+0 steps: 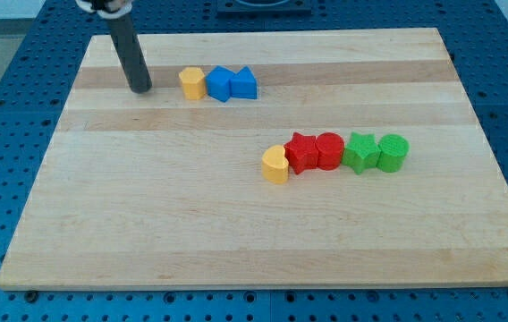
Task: Separate the yellow hexagon from the blue cube
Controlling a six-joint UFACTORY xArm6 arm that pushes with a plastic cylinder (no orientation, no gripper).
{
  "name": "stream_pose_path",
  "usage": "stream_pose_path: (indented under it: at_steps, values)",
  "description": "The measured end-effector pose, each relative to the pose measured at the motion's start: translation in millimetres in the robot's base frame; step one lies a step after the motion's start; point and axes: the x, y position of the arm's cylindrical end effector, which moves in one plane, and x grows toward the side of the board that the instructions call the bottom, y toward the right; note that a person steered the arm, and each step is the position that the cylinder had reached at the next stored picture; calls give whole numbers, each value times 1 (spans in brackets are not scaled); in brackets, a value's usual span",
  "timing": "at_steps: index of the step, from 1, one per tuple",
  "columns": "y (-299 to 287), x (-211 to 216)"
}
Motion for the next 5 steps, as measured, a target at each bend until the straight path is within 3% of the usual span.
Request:
stream_pose_path:
  at_steps: [2,5]
  values:
    - [83,-9]
    - [93,54]
